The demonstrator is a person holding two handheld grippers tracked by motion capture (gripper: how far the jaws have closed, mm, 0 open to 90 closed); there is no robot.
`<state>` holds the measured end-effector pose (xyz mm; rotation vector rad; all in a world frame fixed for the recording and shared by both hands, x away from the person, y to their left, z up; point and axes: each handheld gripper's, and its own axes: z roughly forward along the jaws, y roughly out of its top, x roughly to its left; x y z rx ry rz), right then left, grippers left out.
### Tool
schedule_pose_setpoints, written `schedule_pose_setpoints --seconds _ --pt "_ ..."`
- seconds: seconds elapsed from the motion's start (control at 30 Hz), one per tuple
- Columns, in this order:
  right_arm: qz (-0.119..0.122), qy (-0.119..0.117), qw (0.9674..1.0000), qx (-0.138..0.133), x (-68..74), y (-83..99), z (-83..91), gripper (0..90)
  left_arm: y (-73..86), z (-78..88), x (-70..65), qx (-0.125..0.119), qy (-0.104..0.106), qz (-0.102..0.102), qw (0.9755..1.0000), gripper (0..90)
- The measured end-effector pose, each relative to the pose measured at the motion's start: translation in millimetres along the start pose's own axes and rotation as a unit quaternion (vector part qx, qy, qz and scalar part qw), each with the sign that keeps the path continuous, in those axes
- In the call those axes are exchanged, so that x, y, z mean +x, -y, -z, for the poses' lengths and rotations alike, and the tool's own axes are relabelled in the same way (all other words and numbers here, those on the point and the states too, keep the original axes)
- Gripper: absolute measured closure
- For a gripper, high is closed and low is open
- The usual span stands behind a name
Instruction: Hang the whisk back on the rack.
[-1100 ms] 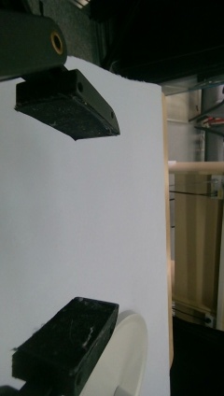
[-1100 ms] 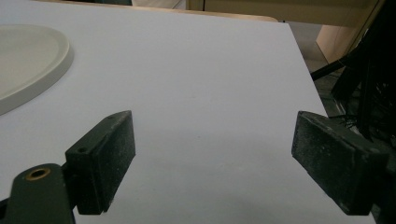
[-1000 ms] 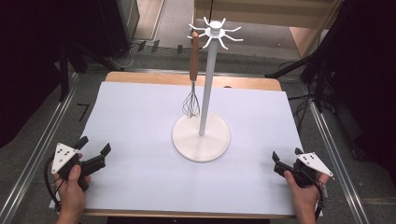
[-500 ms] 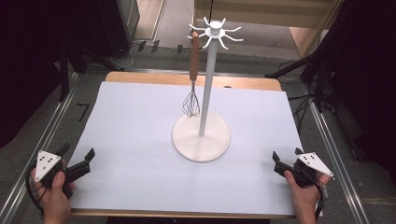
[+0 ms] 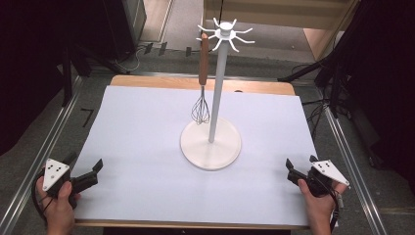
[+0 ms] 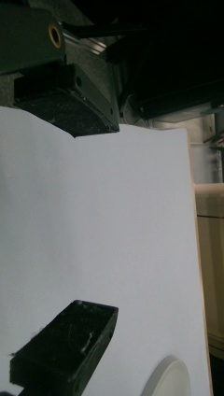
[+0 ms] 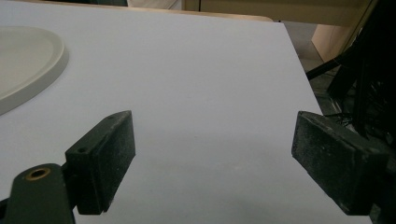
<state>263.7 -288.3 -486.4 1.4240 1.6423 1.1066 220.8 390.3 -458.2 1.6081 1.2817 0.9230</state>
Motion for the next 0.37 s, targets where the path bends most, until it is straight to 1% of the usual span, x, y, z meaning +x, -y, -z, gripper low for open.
schedule_pose_setpoints --seconds 0.1,0.37 --pt "-0.007 0.001 1.0 -0.003 -0.5 0.3 0.9 14.3 -0.3 -0.9 1.8 0.004 0.002 0.009 1.0 10.3" --pt "-0.005 0.003 1.0 -0.003 0.0 0.4 1.1 14.3 -1.2 -2.5 2.7 0.012 0.002 0.016 0.9998 10.0"
